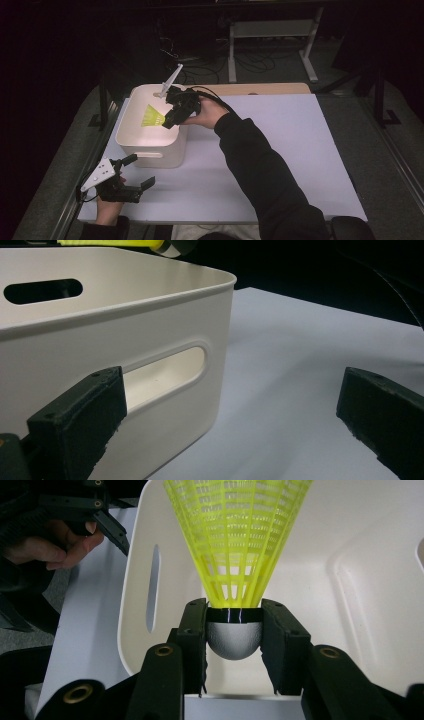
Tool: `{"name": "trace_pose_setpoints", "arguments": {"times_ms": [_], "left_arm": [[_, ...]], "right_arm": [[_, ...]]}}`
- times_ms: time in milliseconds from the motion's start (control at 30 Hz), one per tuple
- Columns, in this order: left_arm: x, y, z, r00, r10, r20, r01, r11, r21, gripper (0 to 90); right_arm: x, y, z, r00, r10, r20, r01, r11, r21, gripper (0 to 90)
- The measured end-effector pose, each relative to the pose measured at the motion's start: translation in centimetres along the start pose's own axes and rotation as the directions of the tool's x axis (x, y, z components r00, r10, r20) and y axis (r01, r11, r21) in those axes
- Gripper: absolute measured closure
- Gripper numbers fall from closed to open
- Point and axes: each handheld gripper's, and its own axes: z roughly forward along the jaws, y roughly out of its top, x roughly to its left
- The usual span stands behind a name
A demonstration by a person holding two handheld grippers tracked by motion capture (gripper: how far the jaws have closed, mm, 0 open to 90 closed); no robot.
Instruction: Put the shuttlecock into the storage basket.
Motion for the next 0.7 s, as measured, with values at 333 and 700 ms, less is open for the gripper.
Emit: {"name": "trace_pose_setpoints", "arguments": {"times_ms": [333, 700], "left_arm": [[0.0, 0.0, 0.0, 1.0000, 0.000, 0.003, 0.000, 1.0000, -0.001, 0.0], [0.0, 0.0, 0.0, 1.0000, 0.000, 0.007, 0.000, 1.0000, -0.003, 0.0]], "right_arm": [[0.0, -0.1, 1.4, 0.9999, -0.002, -0.013, 0.002, 1.000, 0.011, 63.2], [-0.1, -0.1, 2.0, 0.9997, 0.006, -0.025, -0.006, 1.000, 0.013, 55.7]]}}
